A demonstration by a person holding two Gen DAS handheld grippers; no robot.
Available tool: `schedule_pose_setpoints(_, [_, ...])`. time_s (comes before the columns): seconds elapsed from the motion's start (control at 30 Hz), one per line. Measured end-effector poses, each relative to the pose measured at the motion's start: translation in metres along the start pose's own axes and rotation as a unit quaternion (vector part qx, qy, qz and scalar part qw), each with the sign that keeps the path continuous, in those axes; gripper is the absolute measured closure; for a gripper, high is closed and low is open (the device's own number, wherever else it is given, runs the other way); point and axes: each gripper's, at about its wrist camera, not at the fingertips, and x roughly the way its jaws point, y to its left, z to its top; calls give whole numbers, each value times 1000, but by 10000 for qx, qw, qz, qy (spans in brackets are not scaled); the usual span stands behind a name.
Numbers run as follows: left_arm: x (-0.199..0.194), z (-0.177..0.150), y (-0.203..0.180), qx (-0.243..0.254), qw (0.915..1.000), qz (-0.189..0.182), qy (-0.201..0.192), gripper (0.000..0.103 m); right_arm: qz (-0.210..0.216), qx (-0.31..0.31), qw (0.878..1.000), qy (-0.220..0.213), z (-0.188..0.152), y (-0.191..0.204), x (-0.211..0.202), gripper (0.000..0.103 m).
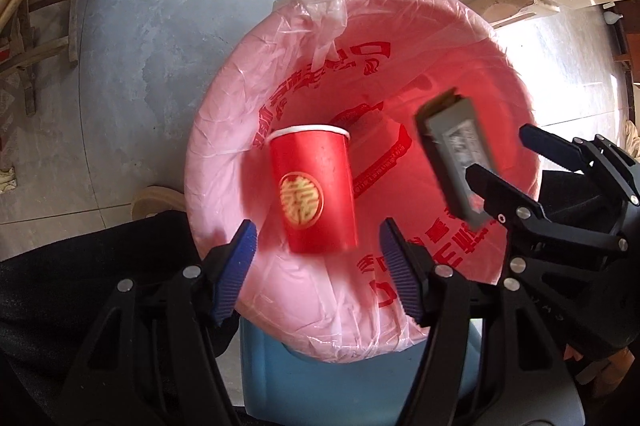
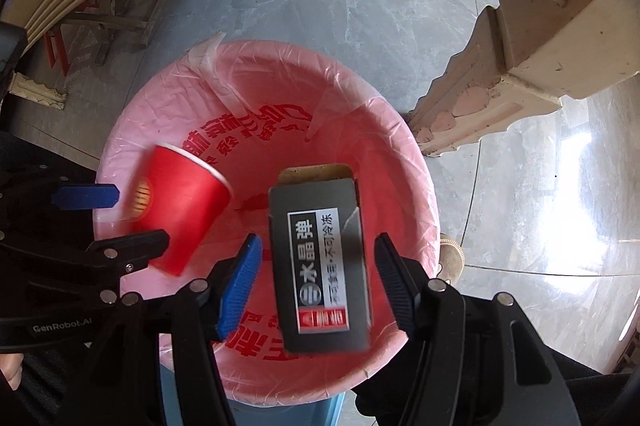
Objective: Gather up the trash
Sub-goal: 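Lower both held items over the pink bin and open both grippers, then raise both grippers back over the table toward the tissue and white box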
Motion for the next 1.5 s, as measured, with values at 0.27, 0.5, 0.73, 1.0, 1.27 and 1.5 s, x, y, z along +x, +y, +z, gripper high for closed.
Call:
schedule_pose_setpoints(0.27, [-2,2,5,-47,10000,71,-41,32,29,88,9999,107,2,-3,4,36])
schedule_pose_setpoints(0.5, [-3,2,9,-159,9998,57,-100,31,0,23,9999,105,3,0,1,36])
schedule_pose_setpoints(0.73, [-17,-3,9,-200,9990,221,-336,31,-51,20,10000,-57,3,5,-13,36])
schedule_pose_setpoints(1.0, [-87,-37,3,190,9952,363,-886,31,536,160,9956,-749,-10,7,-94,35])
schedule_pose_setpoints(1.27, [-254,-65,22,620,9748,502,-2084,18,684,14,9809,-1822,4,-10,-247,23])
schedule_pose_setpoints(1.5, [-396,-47,32,1046,9365,1071,-3171,13,930,20,9640,-2490,57,-35,-373,7])
